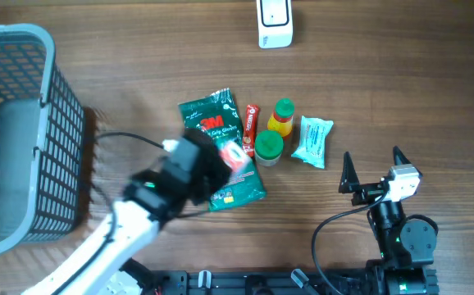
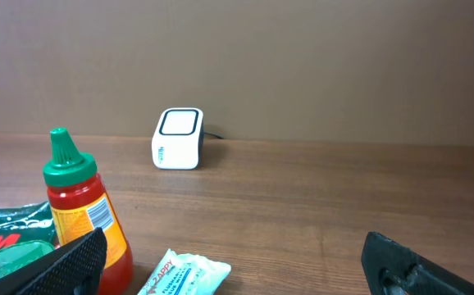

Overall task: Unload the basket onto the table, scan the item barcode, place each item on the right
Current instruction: 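Carry the tissue pack and drop it right of the glove pack, then reach the right gripper to the tissue pack and grasp it, then lift the tissue pack with the right gripper toward the scanner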

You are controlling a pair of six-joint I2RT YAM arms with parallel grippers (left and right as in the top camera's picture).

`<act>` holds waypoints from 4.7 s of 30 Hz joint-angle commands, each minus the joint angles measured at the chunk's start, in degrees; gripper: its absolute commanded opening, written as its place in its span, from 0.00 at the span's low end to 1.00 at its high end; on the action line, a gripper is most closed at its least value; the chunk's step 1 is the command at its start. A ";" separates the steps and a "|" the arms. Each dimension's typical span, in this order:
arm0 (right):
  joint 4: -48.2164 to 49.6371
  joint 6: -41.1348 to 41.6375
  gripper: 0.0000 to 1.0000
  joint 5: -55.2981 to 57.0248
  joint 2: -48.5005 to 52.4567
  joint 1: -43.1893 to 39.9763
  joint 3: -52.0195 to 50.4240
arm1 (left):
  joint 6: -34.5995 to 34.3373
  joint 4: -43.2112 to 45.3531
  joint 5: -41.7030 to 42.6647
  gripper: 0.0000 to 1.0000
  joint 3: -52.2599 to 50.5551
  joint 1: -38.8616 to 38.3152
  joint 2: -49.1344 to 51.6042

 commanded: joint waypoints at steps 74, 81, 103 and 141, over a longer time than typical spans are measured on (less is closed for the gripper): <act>1.33 52.50 1.00 -48.33 4.22 -0.04 -0.04 | 35.28 -52.04 -36.59 1.00 24.17 2.97 -29.53; -6.67 41.53 1.00 -48.35 8.96 -0.04 8.96 | 35.28 -52.04 -36.59 1.00 24.17 2.97 -29.53; -42.62 37.44 0.72 -31.52 60.19 3.30 31.98 | 35.28 -52.04 -36.61 1.00 24.17 2.97 -29.53; -14.56 18.27 0.04 -58.60 63.56 23.65 31.08 | 35.28 -52.04 -36.59 1.00 24.17 2.97 -29.53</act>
